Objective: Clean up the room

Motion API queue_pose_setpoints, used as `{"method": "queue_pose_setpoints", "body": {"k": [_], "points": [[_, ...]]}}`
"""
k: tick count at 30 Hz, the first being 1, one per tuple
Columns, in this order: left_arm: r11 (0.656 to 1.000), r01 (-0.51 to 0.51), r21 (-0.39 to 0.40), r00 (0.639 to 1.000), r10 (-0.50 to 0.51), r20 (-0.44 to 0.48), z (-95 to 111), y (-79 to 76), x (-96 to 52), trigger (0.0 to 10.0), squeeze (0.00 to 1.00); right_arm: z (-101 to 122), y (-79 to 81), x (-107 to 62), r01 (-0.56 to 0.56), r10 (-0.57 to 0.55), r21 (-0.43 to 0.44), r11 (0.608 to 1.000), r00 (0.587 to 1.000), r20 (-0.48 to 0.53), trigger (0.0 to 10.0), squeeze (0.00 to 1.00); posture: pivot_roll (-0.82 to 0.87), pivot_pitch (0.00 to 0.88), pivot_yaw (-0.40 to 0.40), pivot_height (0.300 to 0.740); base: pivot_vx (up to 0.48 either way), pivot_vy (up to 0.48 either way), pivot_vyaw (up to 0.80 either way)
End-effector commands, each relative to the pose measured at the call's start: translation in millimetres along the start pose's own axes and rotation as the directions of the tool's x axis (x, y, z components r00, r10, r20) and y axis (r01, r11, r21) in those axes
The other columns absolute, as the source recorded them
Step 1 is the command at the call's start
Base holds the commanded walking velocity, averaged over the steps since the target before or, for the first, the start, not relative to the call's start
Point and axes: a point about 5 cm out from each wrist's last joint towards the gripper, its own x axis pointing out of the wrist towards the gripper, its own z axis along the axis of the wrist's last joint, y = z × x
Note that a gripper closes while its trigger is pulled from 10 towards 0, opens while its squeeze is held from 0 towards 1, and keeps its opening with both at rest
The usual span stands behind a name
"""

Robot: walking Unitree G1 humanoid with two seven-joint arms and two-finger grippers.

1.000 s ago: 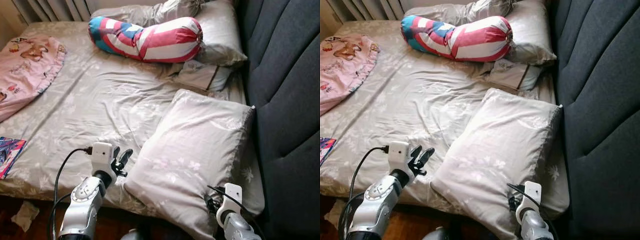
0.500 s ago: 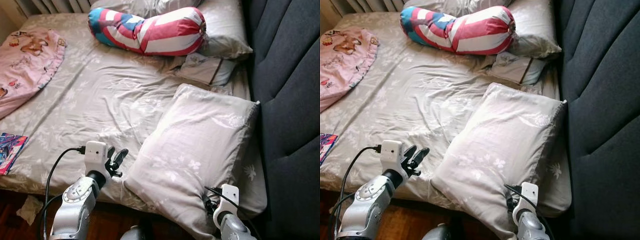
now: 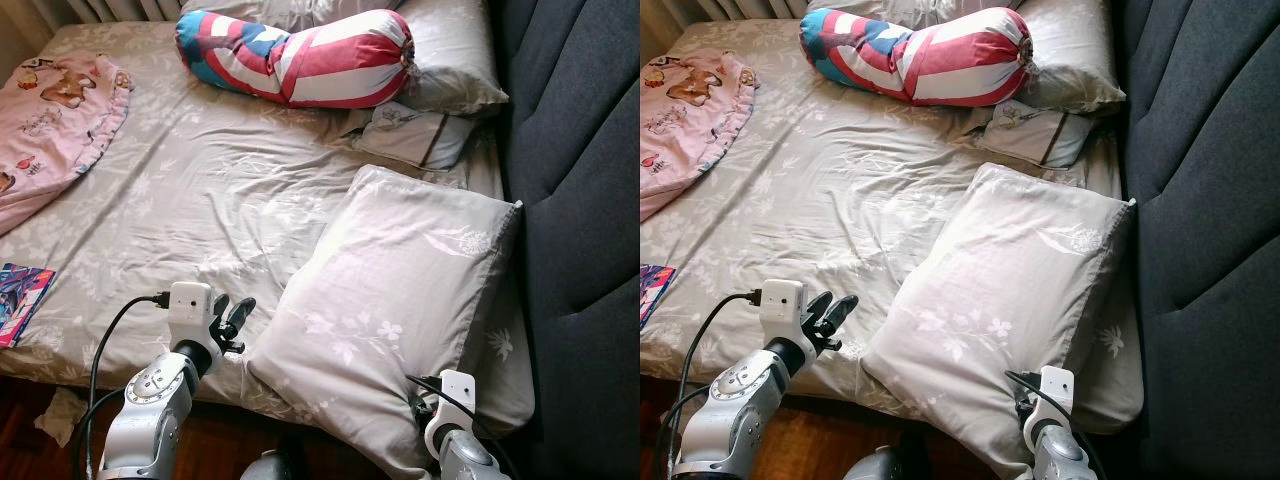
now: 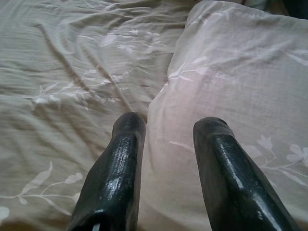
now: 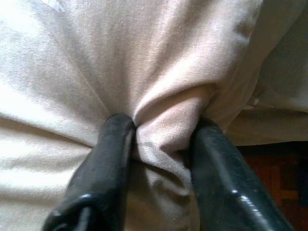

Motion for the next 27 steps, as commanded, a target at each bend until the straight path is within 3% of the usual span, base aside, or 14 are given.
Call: {"method": "queue_pose_setpoints", "body": {"k": [1, 18, 27], "points": [[1.0, -0.029, -0.009, 0.999, 0.029, -0.021, -3.0, 6.1, -3.5, 10.0, 0.0, -27.6, 0.6, -5.1, 0.006, -0.006, 0.0, 1.0, 0.995, -0.102, 0.0, 0.0, 0.08, 0.255, 0.101, 0.74, 0.0, 0.0, 0.0], [0.998, -0.065, 0.013, 0.997, 0.065, -0.036, -4.1, 12.8, 0.4, 10.0, 0.0, -22.2, 3.5, -3.5, -0.003, 0.001, -0.019, 1.0, 0.996, -0.09, 0.0, 0.0, 0.07, 0.226, 0.1, 0.74, 0.0, 0.0, 0.0], [0.998, -0.06, 0.023, 0.998, 0.061, -0.03, -3.4, 10.9, 7.4, 10.0, 0.0, -8.0, 2.3, -0.3, 0.005, -0.007, -0.024, 1.0, 0.998, -0.056, 0.0, 0.0, 0.05, 0.197, 0.095, 0.74, 0.0, 0.0, 0.0]]}}
